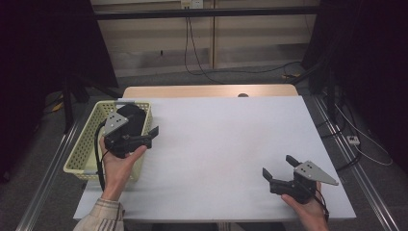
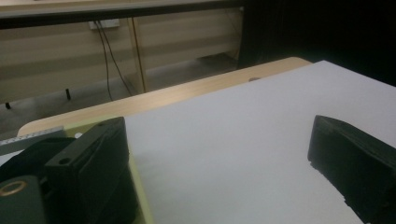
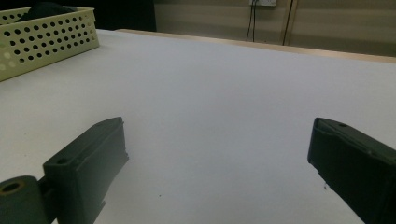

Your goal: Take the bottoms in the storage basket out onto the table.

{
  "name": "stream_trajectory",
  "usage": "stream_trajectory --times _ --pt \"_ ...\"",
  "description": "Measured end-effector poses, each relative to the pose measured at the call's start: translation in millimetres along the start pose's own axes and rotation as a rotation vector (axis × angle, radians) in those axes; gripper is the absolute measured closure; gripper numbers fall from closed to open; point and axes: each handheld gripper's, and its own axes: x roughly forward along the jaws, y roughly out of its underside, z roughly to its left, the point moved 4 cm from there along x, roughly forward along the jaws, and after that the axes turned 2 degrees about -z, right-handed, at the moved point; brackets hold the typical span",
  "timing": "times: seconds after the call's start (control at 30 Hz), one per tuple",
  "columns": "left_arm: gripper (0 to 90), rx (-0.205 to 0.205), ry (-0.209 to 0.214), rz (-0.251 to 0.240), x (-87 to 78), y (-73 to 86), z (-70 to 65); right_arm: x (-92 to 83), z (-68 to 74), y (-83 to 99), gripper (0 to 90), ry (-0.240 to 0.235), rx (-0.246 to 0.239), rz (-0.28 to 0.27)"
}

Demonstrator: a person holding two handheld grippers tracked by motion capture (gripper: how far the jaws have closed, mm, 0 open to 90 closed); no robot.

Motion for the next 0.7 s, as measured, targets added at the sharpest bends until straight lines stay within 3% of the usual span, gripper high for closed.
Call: stream_trajectory --times 0.17,0.3,0.43,0.7 --pt "5.6 0.009 -0.021 0.001 -0.3 -6.9 5.9 2.5 1.3 -0.9 4.4 -0.008 0.000 0.000" --pt "5.6 -0.013 -0.041 0.001 0.0 -10.2 14.6 4.5 2.2 -1.1 4.4 -0.016 -0.004 0.003" --pt "5.5 0.002 -0.045 0.037 2.4 -15.1 20.6 7.2 2.5 -1.5 4.4 -0.022 -0.006 0.003" --pt "4.7 0.003 -0.084 0.038 5.9 -24.5 36.8 7.5 2.8 -1.5 4.3 -0.024 -0.006 0.003"
